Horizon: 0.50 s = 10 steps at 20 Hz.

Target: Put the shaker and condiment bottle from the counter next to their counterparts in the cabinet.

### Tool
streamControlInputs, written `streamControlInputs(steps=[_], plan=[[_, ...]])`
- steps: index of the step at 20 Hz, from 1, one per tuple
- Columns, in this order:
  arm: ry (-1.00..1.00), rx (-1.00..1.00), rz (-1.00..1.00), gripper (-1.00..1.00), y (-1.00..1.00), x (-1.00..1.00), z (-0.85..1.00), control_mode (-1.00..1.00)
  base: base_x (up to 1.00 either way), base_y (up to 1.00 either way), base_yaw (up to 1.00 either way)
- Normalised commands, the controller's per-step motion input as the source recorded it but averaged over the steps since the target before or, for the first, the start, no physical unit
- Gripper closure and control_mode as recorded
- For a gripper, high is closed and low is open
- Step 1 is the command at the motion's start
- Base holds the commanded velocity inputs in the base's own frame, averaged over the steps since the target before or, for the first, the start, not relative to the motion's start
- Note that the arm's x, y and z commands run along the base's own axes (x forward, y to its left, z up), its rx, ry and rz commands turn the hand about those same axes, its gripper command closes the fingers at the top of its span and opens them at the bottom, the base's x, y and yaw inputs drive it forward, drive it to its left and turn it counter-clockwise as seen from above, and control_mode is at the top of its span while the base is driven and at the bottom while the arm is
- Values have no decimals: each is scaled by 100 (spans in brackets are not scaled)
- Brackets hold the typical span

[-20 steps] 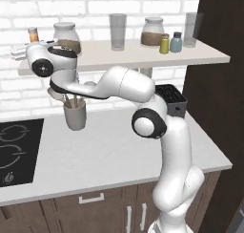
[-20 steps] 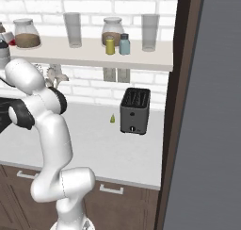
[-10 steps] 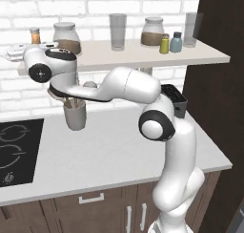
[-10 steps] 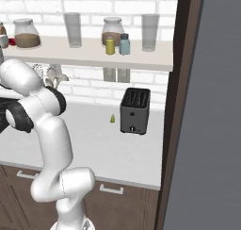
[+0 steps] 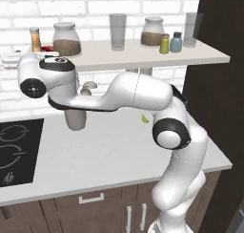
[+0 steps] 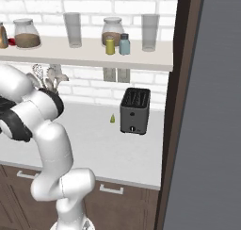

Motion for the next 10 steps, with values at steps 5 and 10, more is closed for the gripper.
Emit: streamControlInputs(steps=[5, 10], plan=[[0, 14, -10, -100, -4, -75, 4, -100, 0, 0, 0], [0, 15, -8, -100, -17, -65, 6, -100, 0, 0, 0]])
